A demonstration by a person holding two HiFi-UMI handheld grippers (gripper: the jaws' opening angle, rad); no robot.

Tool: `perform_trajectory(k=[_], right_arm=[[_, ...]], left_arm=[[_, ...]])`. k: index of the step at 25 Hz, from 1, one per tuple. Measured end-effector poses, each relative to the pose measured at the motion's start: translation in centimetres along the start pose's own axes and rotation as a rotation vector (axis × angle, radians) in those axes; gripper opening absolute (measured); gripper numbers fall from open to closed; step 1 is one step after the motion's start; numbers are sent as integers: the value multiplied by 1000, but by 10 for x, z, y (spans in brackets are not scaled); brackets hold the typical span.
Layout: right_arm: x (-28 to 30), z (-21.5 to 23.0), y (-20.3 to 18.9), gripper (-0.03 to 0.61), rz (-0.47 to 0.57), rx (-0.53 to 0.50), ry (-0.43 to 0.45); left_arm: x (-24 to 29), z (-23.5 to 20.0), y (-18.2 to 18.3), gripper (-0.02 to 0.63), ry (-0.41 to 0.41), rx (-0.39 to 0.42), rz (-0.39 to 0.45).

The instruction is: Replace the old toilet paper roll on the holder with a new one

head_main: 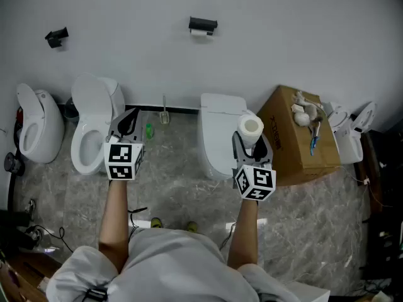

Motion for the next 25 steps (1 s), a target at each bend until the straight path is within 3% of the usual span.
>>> perform_trajectory(k=[25], right_arm=[[-16,-7,7,313,21,43,34]], left_arm=[[-21,3,6,20,3,2,-3]])
Point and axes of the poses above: the fingertips, and each gripper's own axes: x forward along the fingers, z to its right, y out of its top, the point moved 6 cm from there along -x, backward along the fingers, and after that the axes turned 5 degrees about -x, right-handed, at the moved point
